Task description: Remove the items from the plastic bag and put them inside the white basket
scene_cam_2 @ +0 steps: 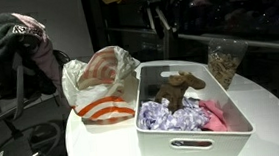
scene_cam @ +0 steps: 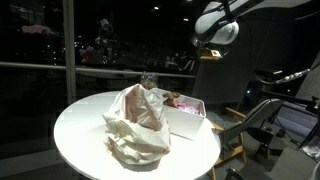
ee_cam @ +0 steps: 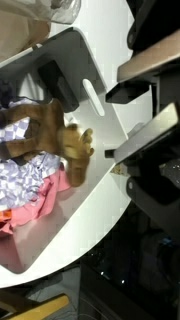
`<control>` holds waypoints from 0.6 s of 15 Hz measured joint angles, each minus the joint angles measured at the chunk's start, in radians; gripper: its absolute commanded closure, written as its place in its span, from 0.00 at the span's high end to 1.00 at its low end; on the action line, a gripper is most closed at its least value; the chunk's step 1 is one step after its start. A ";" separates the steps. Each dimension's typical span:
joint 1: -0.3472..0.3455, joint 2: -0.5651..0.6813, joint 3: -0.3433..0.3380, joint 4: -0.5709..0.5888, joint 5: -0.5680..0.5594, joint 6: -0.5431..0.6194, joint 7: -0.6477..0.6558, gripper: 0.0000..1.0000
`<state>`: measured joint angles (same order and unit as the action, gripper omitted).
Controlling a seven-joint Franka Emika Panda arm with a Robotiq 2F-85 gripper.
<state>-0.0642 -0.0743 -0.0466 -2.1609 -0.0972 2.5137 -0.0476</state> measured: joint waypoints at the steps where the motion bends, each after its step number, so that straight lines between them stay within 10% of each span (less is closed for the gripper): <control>1: 0.002 -0.013 0.000 0.001 0.007 -0.004 -0.011 0.90; 9: 0.139 -0.075 0.055 -0.018 0.246 -0.263 -0.193 1.00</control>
<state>0.0744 -0.1491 0.0089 -2.1792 0.1489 2.2502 -0.2405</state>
